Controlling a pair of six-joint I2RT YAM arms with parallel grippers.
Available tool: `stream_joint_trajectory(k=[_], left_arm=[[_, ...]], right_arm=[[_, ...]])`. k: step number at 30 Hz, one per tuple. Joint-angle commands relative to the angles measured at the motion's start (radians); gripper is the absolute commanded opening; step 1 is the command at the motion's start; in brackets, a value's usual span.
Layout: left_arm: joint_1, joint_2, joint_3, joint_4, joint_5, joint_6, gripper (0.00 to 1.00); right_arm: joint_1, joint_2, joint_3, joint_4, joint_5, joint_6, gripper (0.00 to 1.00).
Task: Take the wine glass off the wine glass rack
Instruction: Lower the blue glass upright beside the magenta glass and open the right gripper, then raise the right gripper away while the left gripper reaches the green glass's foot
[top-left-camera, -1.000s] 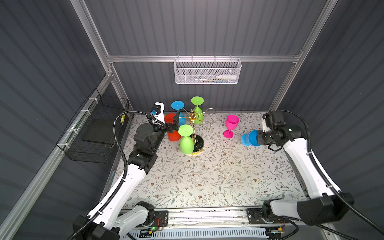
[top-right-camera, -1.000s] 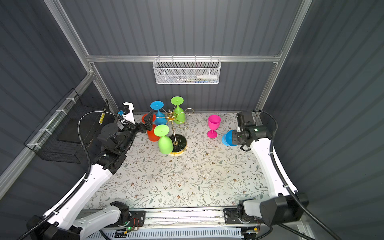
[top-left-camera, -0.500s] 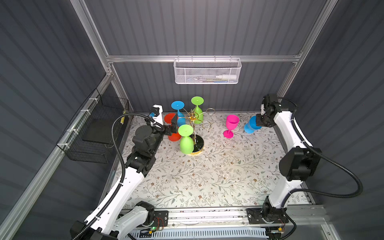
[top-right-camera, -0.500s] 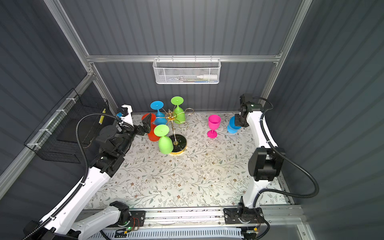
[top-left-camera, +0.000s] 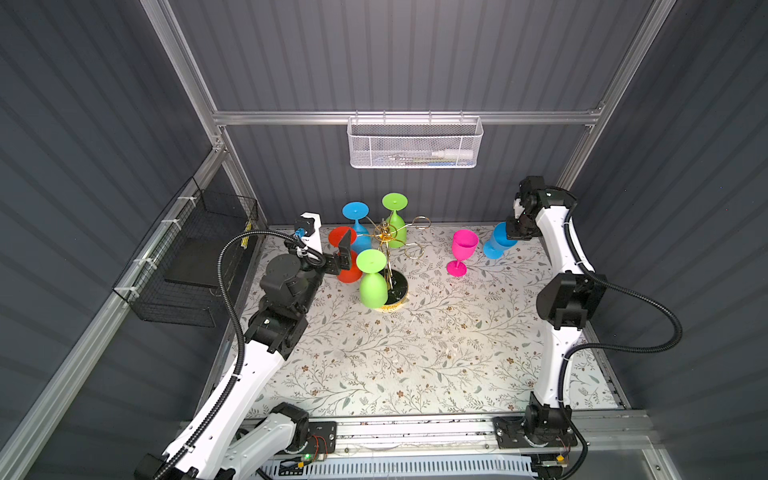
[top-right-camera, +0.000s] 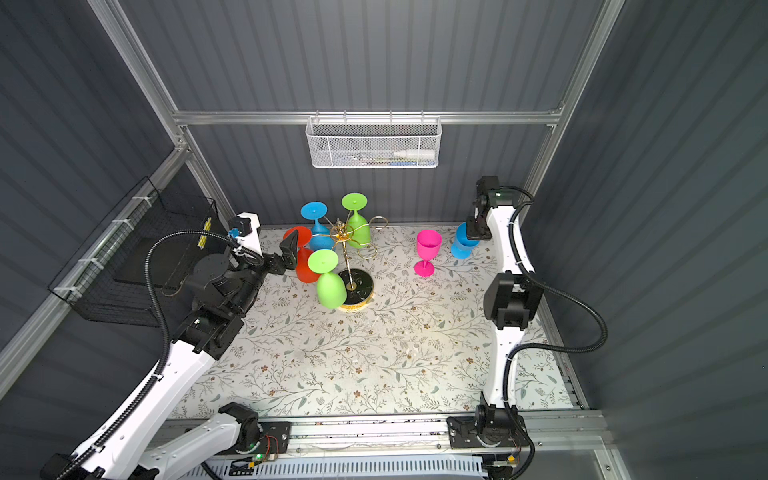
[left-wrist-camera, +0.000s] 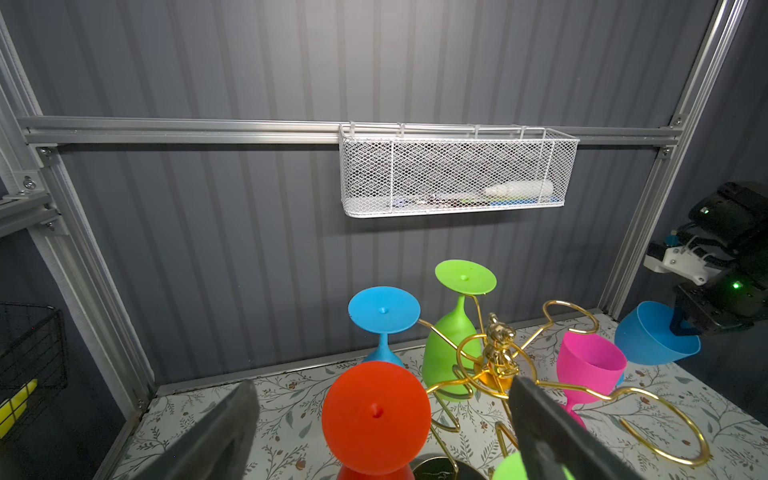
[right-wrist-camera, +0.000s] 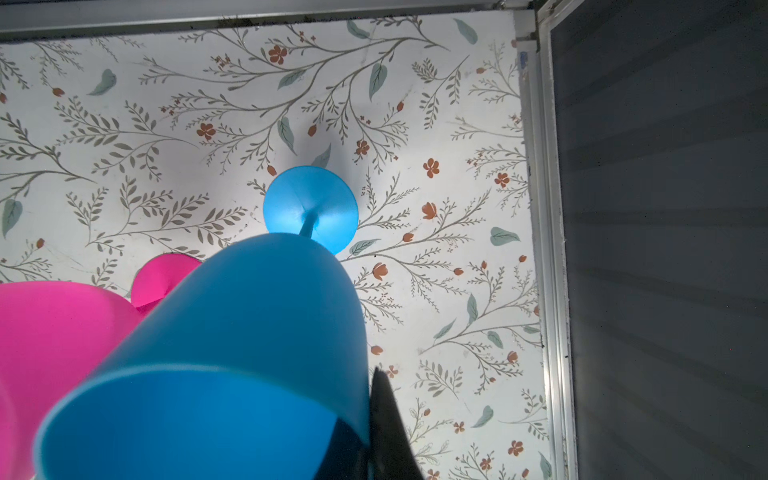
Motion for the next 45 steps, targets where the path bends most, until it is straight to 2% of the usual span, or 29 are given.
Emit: stream_joint_trajectory(k=[1, 8, 14, 19, 21, 25, 29, 32, 37, 41, 42, 45], left_arm=[[0.002, -0.003, 0.02, -0.009, -0.005, 0.001, 0.96], [0.002, 0.003, 0.022, -0.001, -0.051, -0.025, 0.96], [0.006, -0.003, 0.017, 0.001, -0.138, -0.111, 0.99], [0.011, -0.011, 0.023, -0.031, -0.158, -0.159, 0.99], [0.017, -0.005, 0.041, -0.073, -0.154, -0.183, 0.99], [0.031, 0.013, 0.088, -0.169, -0.082, -0.23, 0.99], [0.088, 0.052, 0.176, -0.331, 0.084, -0.313, 0.96], [0.18, 0.06, 0.207, -0.408, 0.282, -0.4, 0.92], [0.313, 0.058, 0.244, -0.502, 0.635, -0.48, 0.85], [0.33, 0.096, 0.266, -0.565, 0.852, -0.501, 0.82], [0.33, 0.105, 0.26, -0.562, 0.9, -0.514, 0.8], [0.33, 0.12, 0.23, -0.537, 0.996, -0.544, 0.78]], right_arm=[[0.01, 0.017, 0.028, -0.07, 0.013, -0.029, 0.0], [0.022, 0.046, 0.029, -0.078, 0.02, -0.035, 0.01], [0.026, 0.065, 0.034, -0.077, -0.017, -0.029, 0.13], [0.024, 0.053, 0.036, -0.059, -0.03, -0.021, 0.28], [0.019, 0.038, 0.037, -0.043, -0.069, -0.013, 0.36], [0.004, -0.01, 0.033, 0.008, -0.149, 0.022, 0.52], [-0.009, -0.114, -0.037, 0.118, -0.211, 0.064, 0.63], [-0.022, -0.226, -0.15, 0.236, -0.246, 0.112, 0.67], [-0.026, -0.452, -0.438, 0.516, -0.343, 0.218, 0.74], [-0.026, -0.59, -0.646, 0.711, -0.452, 0.323, 0.76], [-0.025, -0.611, -0.677, 0.735, -0.505, 0.341, 0.76], [-0.024, -0.657, -0.741, 0.773, -0.558, 0.372, 0.77]])
